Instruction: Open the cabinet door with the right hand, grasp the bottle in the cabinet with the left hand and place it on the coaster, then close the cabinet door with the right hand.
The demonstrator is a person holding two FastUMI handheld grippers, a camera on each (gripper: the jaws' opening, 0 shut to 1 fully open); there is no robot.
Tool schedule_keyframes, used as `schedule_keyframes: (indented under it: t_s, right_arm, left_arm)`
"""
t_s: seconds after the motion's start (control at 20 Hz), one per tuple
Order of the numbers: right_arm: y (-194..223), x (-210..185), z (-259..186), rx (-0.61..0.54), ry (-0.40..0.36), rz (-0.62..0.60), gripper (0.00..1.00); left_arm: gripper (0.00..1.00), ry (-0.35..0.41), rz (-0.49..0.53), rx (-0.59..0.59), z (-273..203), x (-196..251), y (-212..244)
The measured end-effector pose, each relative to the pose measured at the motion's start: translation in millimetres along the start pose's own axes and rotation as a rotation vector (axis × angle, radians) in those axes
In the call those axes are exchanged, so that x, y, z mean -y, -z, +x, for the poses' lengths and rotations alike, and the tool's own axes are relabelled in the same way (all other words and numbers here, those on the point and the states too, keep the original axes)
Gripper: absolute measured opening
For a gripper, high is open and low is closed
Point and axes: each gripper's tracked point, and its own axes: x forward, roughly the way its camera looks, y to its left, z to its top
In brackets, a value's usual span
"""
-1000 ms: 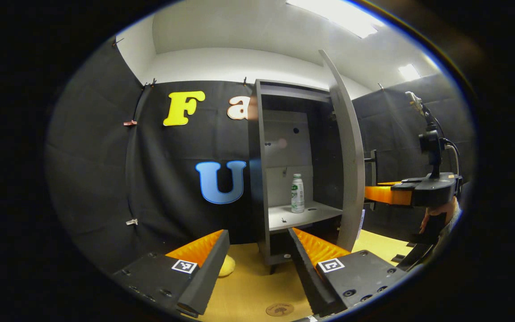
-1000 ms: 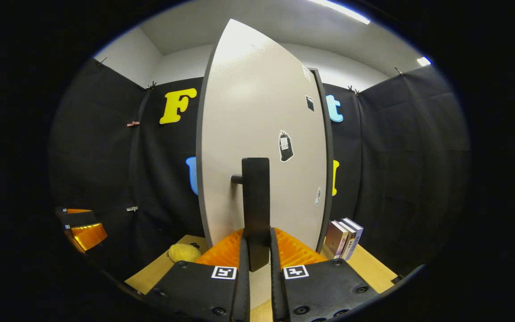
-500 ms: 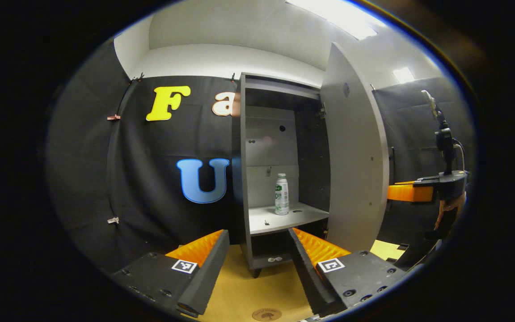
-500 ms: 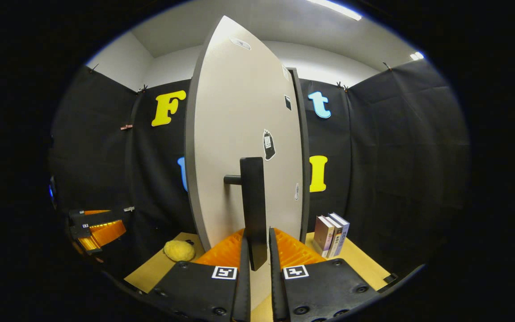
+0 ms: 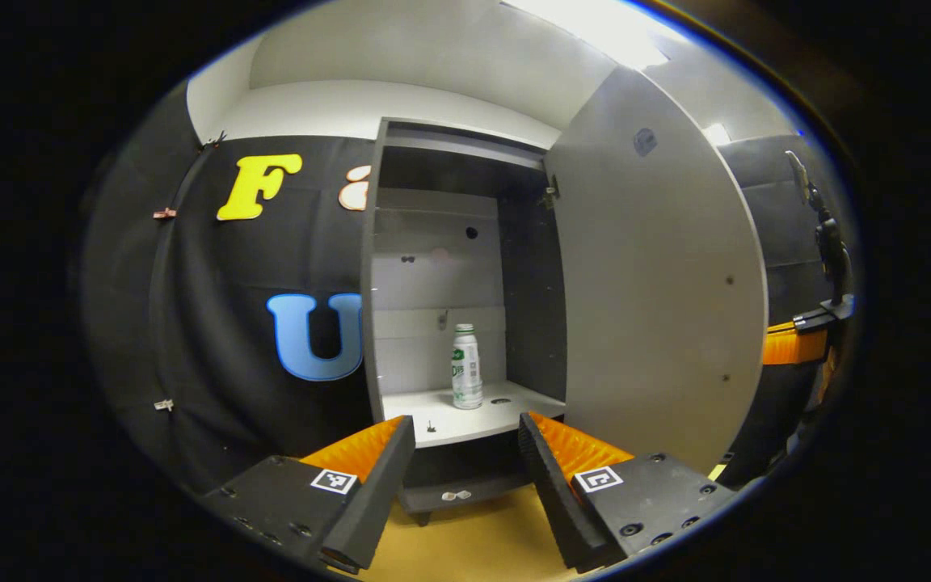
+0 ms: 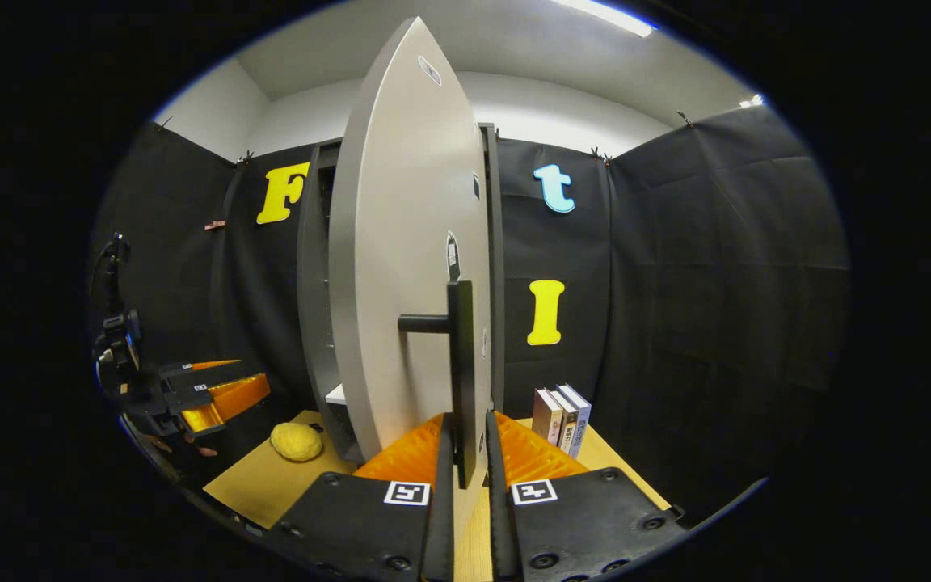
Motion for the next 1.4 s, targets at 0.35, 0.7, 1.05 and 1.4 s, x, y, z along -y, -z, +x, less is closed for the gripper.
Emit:
schedule_keyframes:
  t_s: [0.35, 0.7, 1.05, 1.4]
  right_arm:
    - [-7.8, 56.8, -2.1, 0.013, -0.020, 0.010, 0.14]
    - [-9.8, 70.4, 4.0, 0.009, -0.109, 0.017, 0.14]
    - [-0.7, 83.4, -0.2, -0.024, -0.132, 0.004, 0.15]
    - [-8.7, 100.0, -28.3, -0.057, -0.206, 0.109, 0.21]
  left_arm:
    - [0.83, 0.007, -0.005, 0.010, 55.1, 31.0, -6.5]
    - [0.81, -0.073, 0.031, 0.025, 120.0, 20.3, -9.0]
    - [0.83, -0.105, 0.031, 0.034, 200.5, 9.3, -0.8]
    - [0.82, -0.148, -0.011, 0.013, 273.4, 5.7, 23.7]
